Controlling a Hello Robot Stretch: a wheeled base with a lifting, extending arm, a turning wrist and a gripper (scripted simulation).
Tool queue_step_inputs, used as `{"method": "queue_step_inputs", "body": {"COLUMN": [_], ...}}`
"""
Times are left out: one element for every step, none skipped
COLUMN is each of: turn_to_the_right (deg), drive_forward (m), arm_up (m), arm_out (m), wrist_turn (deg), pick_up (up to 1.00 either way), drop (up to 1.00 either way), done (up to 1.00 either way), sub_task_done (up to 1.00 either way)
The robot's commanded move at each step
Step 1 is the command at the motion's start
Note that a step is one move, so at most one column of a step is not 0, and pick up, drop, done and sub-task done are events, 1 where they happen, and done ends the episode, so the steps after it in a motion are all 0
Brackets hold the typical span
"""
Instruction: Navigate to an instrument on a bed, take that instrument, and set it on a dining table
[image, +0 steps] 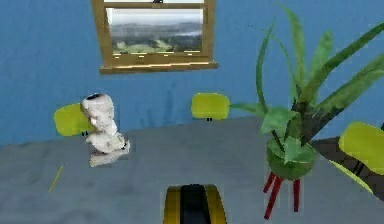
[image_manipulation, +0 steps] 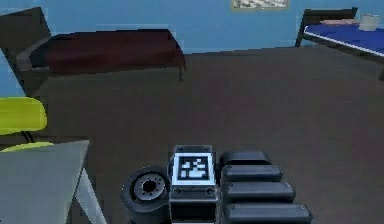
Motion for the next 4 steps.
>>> {"method": "queue_step_inputs", "body": {"turn_to_the_right": [-21.0, -45.0, -30.0, 0.0], "drive_forward": [0.00, 0.00, 0.00, 0.05], "arm_up": [0.00, 0.00, 0.00, 0.00], "arm_out": [0.00, 0.00, 0.00, 0.00], "wrist_turn": [0.0, 0.0, 0.0, 0.0], "pick_up": [0.00, 0.00, 0.00, 0.00], "drop": [0.00, 0.00, 0.00, 0.00], "done": [0.00, 0.00, 0.00, 0.00], "sub_task_done": [0.00, 0.00, 0.00, 0.00]}}
